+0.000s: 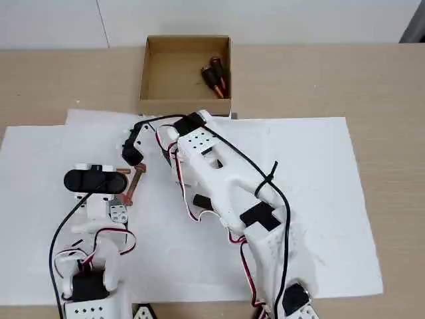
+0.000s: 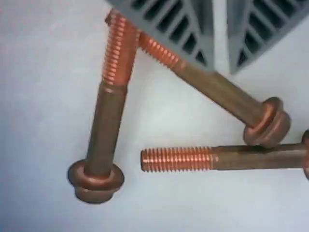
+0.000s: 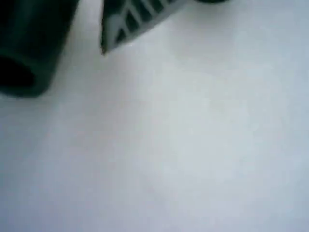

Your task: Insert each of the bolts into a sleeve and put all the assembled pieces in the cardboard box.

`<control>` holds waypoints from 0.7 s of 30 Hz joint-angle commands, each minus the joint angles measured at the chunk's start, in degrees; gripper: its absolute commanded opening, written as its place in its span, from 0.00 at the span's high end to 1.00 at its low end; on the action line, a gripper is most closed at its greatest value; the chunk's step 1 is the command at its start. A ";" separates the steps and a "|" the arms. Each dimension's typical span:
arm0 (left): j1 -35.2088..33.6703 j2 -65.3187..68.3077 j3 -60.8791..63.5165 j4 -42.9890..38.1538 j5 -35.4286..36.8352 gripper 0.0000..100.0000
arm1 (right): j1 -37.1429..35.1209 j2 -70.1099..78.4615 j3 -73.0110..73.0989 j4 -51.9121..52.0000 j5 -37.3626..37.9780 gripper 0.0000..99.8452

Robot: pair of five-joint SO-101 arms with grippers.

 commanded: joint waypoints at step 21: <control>-0.09 -0.62 -0.22 -1.41 0.00 0.99 | 0.22 3.30 -12.04 6.29 -2.55 0.99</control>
